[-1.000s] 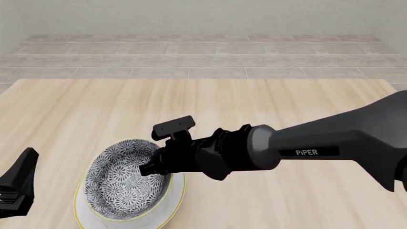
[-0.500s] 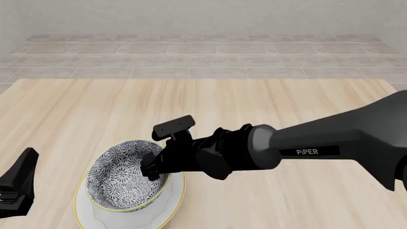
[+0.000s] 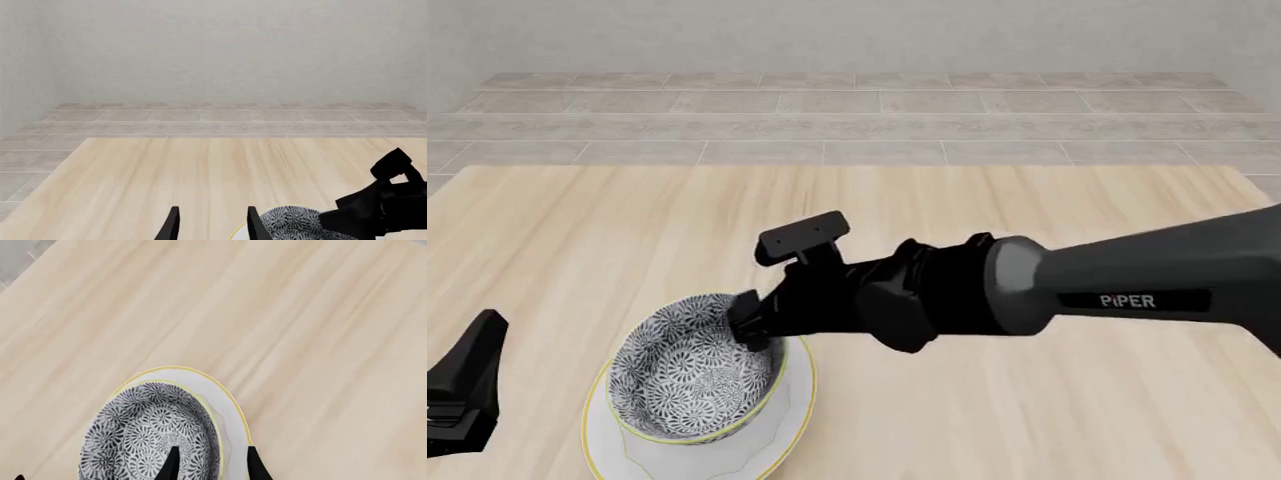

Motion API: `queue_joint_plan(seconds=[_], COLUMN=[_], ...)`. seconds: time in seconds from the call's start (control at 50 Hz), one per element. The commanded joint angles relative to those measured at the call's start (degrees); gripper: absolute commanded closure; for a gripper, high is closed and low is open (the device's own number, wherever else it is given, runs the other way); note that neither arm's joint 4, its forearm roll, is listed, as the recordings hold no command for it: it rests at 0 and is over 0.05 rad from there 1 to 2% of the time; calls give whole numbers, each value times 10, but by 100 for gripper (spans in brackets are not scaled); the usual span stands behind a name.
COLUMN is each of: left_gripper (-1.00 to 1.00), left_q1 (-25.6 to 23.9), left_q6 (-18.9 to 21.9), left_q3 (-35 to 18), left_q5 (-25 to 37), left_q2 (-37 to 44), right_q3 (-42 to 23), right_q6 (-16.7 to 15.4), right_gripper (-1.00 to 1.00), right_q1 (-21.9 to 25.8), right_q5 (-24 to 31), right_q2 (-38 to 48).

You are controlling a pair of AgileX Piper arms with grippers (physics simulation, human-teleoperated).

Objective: Put the bowl on the plate.

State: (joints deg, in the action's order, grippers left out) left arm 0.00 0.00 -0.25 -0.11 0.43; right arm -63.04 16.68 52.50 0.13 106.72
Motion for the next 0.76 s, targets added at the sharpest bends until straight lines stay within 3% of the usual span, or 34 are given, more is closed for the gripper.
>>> queue_joint_plan(seconds=[0.02,0.2,0.22,0.4,0.76], left_gripper=[-100,-100,-100,-100,-100], left_q1=[0,0,0,0,0], left_q6=[0,0,0,0,0], left_q3=[0,0,0,0,0], left_q5=[0,0,0,0,0], left_q2=[0,0,0,0,0], right_q3=[5,19,24,41,88], right_q6=[-26,-61,-78,-125,-99], right_gripper=[-100,-100,-100,-100,-100], right_q1=[-26,-59,-67,-96,-211], right_q5=[17,41,48,75,95], right_q2=[-65,-181,-214,-347,-596])
